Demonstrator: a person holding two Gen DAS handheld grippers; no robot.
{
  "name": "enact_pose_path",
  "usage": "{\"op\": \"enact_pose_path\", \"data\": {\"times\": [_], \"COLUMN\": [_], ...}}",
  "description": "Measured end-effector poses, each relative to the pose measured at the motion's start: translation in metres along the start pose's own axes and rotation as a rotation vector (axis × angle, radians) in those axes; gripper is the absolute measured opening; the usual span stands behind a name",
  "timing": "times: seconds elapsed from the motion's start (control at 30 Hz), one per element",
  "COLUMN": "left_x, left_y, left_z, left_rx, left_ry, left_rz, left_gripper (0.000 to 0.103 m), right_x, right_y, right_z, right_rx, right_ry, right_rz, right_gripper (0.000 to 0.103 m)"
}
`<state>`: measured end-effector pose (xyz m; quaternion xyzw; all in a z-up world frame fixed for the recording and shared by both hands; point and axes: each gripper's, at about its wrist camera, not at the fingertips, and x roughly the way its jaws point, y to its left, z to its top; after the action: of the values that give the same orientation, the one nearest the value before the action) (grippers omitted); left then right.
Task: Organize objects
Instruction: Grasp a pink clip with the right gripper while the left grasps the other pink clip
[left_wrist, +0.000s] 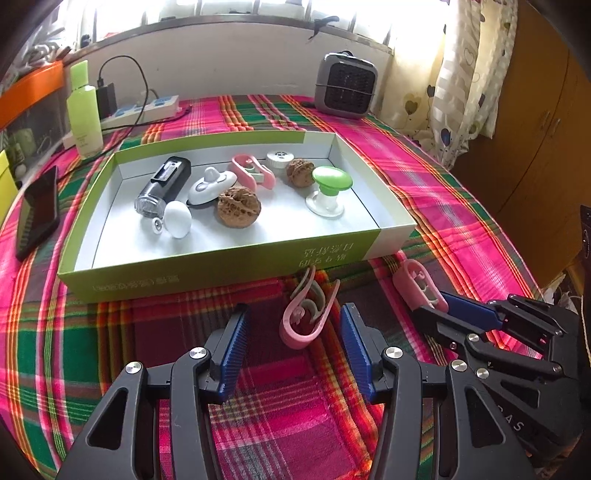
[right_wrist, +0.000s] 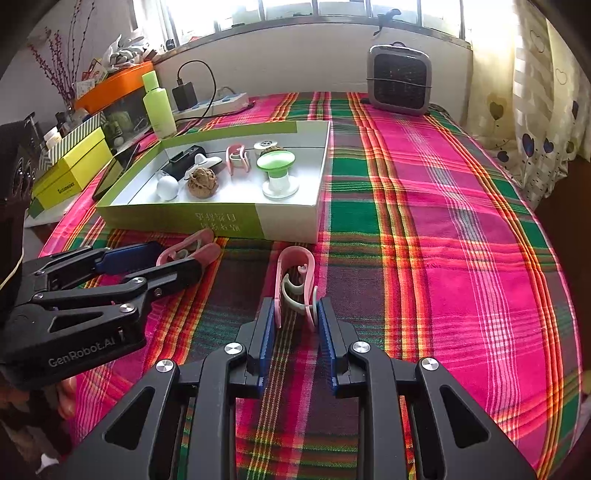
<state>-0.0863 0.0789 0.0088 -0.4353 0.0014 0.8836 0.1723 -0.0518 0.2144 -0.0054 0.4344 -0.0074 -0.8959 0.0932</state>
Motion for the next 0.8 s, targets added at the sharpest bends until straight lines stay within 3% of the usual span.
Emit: {"op": "enact_pose_path", "data": {"times": [0.27, 0.5, 0.8], "left_x": [0.004, 0.0034, -0.0006], "left_y": [-0.0022, -0.0019, -0.0001], "left_z": [0.0039, 0.0034, -0.0016], "left_rx": [0.005, -0.009, -0.029], "left_ry": [-0.004, -0.006, -0.012], "left_rz": [0.029, 0.04, 0.046], "left_gripper": [0.048, 0.034, 0.028], "right_x": [0.002, 0.0029, 0.0049], "right_y": [-0.0018, -0.0012, 0.0008], "right_z": [0.0018, 0.0026, 0.0043], "right_rx": [-0.001, -0.003, -0.016], "right_ry": [-0.001, -0.002, -0.002], "right_rz": [0.011, 0.013, 0.005], "right_gripper": [0.024, 0.024, 0.024]}}
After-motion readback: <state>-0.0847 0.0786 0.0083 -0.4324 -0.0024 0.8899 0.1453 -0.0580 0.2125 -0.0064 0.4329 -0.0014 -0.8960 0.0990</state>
